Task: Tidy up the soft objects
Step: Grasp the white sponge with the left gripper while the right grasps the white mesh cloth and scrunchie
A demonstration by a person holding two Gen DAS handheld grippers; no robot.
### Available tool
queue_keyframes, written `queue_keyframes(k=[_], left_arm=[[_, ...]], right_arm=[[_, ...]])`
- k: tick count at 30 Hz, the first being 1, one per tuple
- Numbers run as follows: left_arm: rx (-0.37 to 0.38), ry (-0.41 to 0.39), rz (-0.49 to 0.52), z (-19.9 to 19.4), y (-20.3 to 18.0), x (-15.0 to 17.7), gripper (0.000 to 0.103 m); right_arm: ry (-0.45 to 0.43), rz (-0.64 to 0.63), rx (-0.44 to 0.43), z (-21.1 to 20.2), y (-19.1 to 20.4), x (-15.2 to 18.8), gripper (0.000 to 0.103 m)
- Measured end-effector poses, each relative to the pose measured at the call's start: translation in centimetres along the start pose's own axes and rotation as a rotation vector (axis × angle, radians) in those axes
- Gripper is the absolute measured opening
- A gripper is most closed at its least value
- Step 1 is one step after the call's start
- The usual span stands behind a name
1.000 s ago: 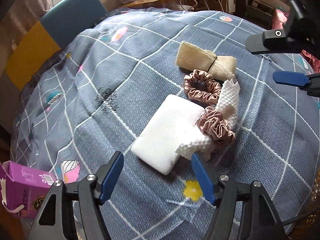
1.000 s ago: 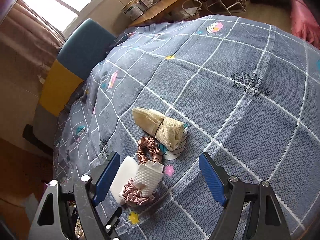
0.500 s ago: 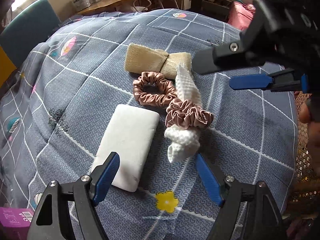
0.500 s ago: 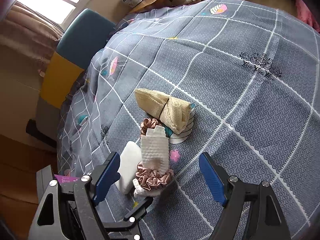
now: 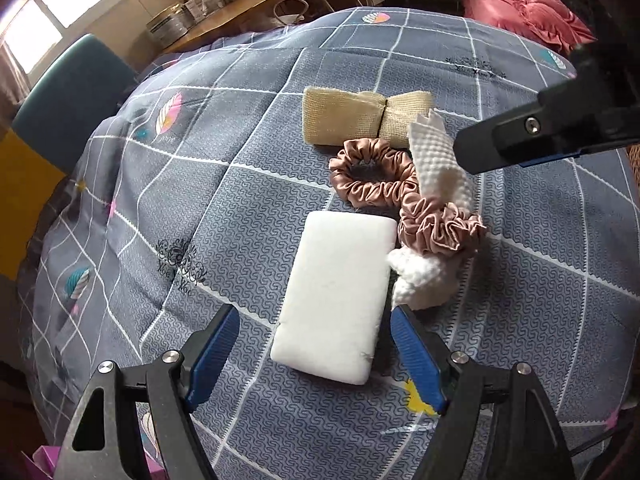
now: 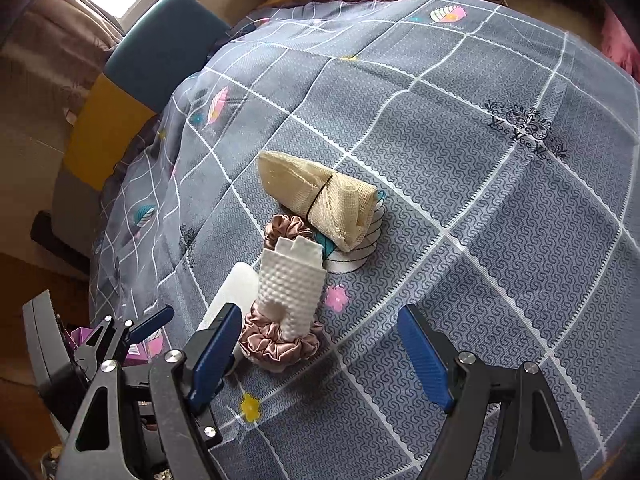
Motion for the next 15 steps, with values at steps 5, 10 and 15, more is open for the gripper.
queue_keyframes(k=[5,10,15], left_arm=[[0.044,0.019,0.002,1.4,0.7,-0.3,0.079],[0.135,0.007,-0.086,1.8,1.7,0.0,0.06],[0.156,0.002,-0.119,1.1,1.3,0.7,0.055]], right_arm=[[0.003,-0.006,-0.002,0.2,0.2,0.0,0.081],[0.01,-0.013,0.004,0.6,0.4,0.0,0.081],[0.011,-0.048,0.01,0.9,0.9,0.1,0.076]])
Point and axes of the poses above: each gripper's, at about its wrist camera, not at the fingertips, and z roughly the way its jaws point, y to its left, x to its underside, the point moved 2 cm from there along z, roughly the way its jaws point, and after that the axes turned 12 degrees about x, right-handed, at the moved point
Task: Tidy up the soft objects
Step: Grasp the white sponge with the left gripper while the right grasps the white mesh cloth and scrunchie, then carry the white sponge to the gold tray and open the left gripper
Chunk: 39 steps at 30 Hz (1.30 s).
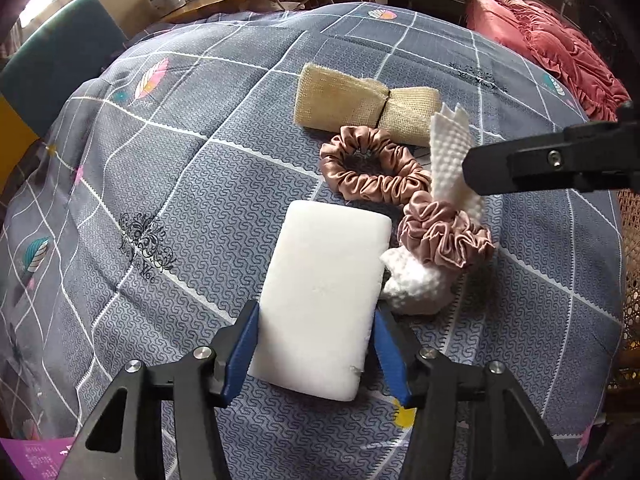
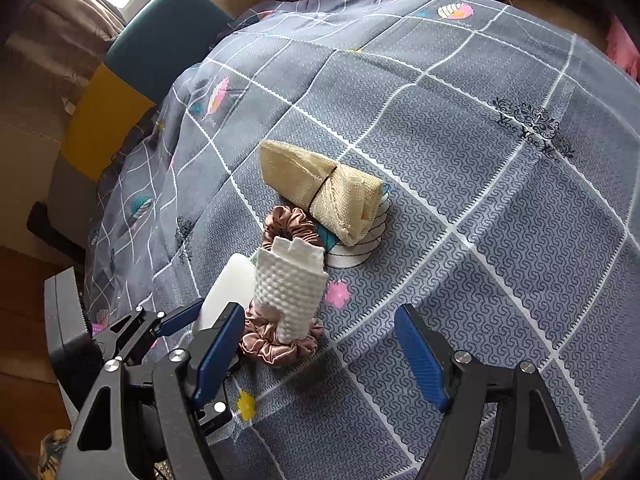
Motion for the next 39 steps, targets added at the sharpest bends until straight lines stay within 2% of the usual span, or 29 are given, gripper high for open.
queue_keyframes(k=[5,10,16,18,20,23,26,28,32,36,39], left_arm=[[0.002,-0.02,-0.091,-1.5,0.4,1.4,0.055],[-0.036,-0.049,-0.178,-3.5,1.2,2.4,0.055],[-0.061,-0.2,-0.323,-8.9,4.1,0.1,0.055],[-0.07,-0.258,-0.382,-11.3,5.7,-0.8,0.055],[-0.089,-0.322,-0.447,-14.2,7.5,-1.4,0.055],[-0.153,-0.405,-0.55,-19.2,11.1,-0.9,0.055],[-0.227,-0.475,-0.662,-24.0,15.0,1.9,0.055],[-0.293,-0.513,-0.752,-27.3,17.9,5.0,0.055],[-0.432,-0.523,-0.909,-31.9,22.1,12.7,0.055],[-0.509,-0.52,-1.029,-34.6,23.5,21.2,0.055],[-0.532,-0.518,-1.096,-35.4,22.9,27.2,0.055]], right_arm=[[0.004,-0.046,0.02,0.5,0.8,0.1,0.06],[0.03,-0.067,0.032,2.0,2.2,0.3,0.058],[0.017,-0.118,0.028,3.1,3.7,0.3,0.058],[0.016,-0.158,0.038,3.5,4.5,0.5,0.052],[-0.002,-0.199,0.024,3.2,5.3,0.7,0.037],[-0.019,-0.261,0.053,3.2,6.1,1.1,0.036],[-0.015,-0.279,0.049,3.5,6.4,1.2,0.036],[-0.008,-0.275,0.038,3.6,6.4,1.1,0.036],[-0.006,-0.28,0.034,3.7,6.1,0.9,0.037],[-0.02,-0.31,0.049,3.8,6.5,1.1,0.037],[-0.032,-0.34,0.06,3.8,6.9,1.5,0.037]])
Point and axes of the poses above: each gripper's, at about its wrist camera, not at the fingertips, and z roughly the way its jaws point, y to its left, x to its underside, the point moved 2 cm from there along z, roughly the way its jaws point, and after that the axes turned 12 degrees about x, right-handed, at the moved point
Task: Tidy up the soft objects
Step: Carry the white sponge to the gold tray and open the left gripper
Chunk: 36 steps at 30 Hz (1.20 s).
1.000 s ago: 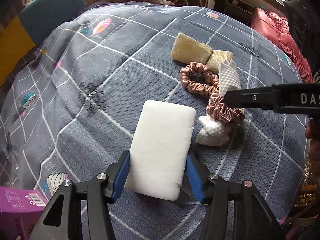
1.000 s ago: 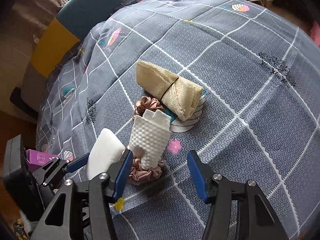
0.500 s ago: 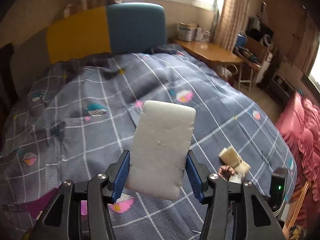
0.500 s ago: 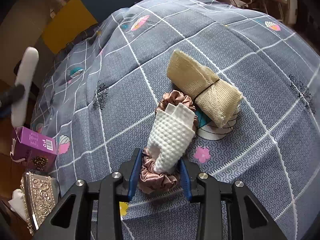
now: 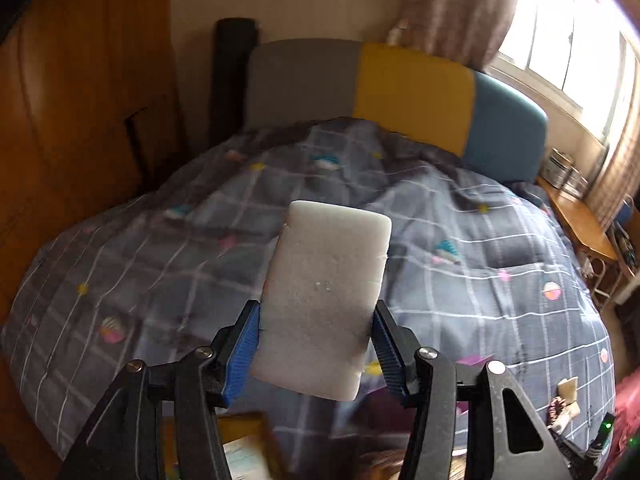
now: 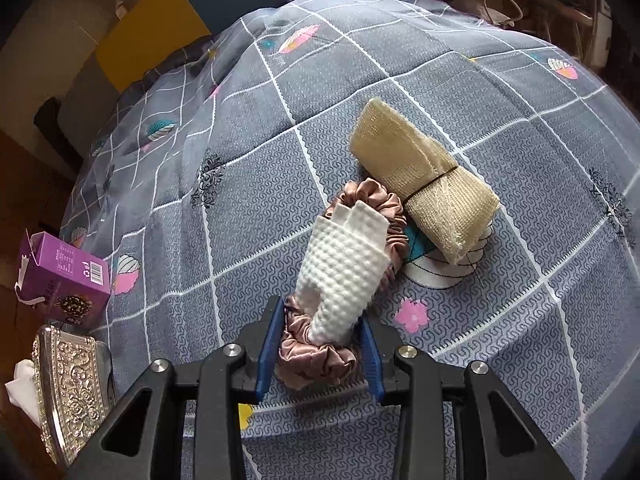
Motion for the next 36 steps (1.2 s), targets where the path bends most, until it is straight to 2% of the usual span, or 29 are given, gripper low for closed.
queue_keyframes(k=[8,13,18,22,25,26,29,32,33,36], left_arm=[[0.016,-0.024,-0.05,-5.6,8.2,10.4,0.055],[0.015,-0.014,-0.157,-8.0,13.3,17.6,0.055],[-0.018,0.011,-0.28,-9.4,18.1,22.6,0.055],[0.007,0.021,-0.356,-9.2,20.3,24.1,0.056],[0.059,0.01,-0.466,-8.4,22.1,24.2,0.057],[0.051,0.009,-0.487,-8.2,22.5,24.1,0.057],[-0.054,0.028,-0.442,-7.4,23.1,23.9,0.059],[-0.077,0.097,-0.405,-5.9,23.2,24.3,0.062],[-0.094,0.111,-0.379,-5.6,22.9,24.6,0.066],[-0.121,0.103,-0.338,-5.9,22.4,25.4,0.072]], right_arm=[[-0.046,-0.084,0.059,-0.3,1.5,0.5,0.037],[-0.063,-0.115,0.091,-0.4,2.0,0.6,0.036],[-0.078,-0.136,0.121,-0.5,2.4,0.7,0.035],[-0.081,-0.14,0.127,-0.4,2.4,0.7,0.035],[-0.079,-0.134,0.126,-0.4,2.3,0.7,0.035],[-0.078,-0.132,0.127,-0.4,2.3,0.8,0.035],[-0.08,-0.135,0.13,-0.4,2.3,0.8,0.035],[-0.085,-0.147,0.143,-0.2,2.4,0.8,0.035],[-0.086,-0.15,0.146,-0.2,2.5,0.7,0.035],[-0.087,-0.152,0.149,-0.1,2.5,0.7,0.035]])
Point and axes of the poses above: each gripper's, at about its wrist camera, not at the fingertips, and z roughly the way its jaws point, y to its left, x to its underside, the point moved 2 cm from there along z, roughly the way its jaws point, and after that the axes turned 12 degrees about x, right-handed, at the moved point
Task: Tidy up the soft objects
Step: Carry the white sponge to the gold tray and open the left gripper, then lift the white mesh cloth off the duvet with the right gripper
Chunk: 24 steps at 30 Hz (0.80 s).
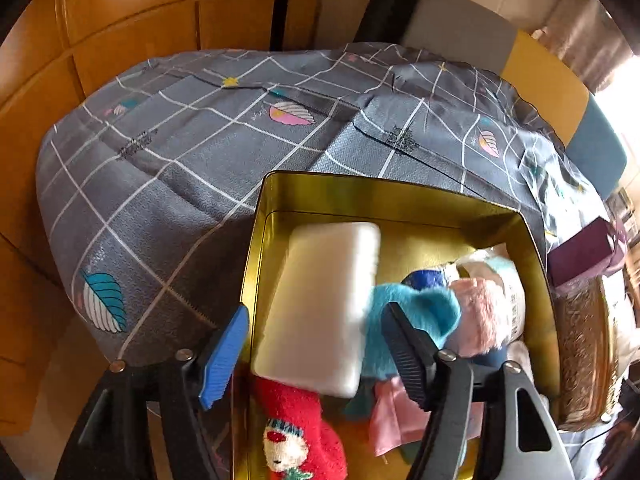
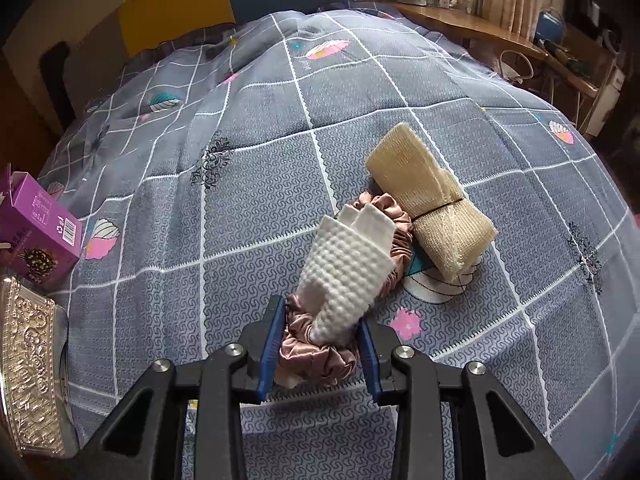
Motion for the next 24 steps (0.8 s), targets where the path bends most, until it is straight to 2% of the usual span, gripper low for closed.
queue_keyframes(k=[3,7,12,19,24], left_arm=[[-0.031,-0.025,0.026,-0.6,-0.3,0.6,0.078],[-0.092,-0.065,0.075,-1.7,-1.4,1.7,0.078],[-0.122,-0.147,0.169,-3.9,-4.0,3.5,0.078],[-0.097,-0.212,0.306,-6.0,-8.1,5.7,0.078],[-0.062,-0.224,0.376,-6.7,-10.4,6.8,0.078]], right_arm=[[-0.001,-0.003,0.002,0.1,0.0,-0.1,0.035],[-0.006,-0.01,0.006,0.0,0.1,-0.1,0.034],[-0.015,-0.018,0.013,-0.2,0.2,0.0,0.032],[-0.035,-0.011,0.031,-0.7,0.2,-0.1,0.03],[-0.039,0.007,0.026,-0.9,0.4,-0.1,0.029]])
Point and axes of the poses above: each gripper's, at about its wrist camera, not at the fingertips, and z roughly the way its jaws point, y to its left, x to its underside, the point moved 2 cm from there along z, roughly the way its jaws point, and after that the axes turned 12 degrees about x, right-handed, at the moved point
